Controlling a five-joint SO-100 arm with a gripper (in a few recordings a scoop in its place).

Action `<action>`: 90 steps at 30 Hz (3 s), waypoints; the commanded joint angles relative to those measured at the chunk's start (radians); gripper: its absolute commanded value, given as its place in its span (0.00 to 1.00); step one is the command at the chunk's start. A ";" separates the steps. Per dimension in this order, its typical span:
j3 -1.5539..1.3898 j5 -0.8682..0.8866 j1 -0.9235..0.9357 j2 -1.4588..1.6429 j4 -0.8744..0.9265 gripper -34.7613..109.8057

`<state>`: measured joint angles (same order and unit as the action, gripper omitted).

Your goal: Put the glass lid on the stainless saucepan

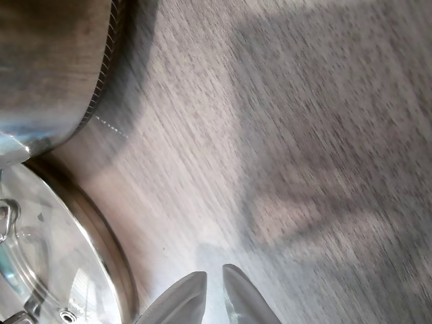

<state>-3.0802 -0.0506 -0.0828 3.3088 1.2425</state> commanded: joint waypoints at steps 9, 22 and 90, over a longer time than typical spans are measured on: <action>-0.009 -0.002 -0.025 0.028 0.005 0.24; -0.008 -0.032 0.051 0.028 -0.040 0.24; 1.913 0.353 -0.316 -2.026 0.204 0.24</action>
<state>-1.2103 0.3129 -0.3896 1.2855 1.4465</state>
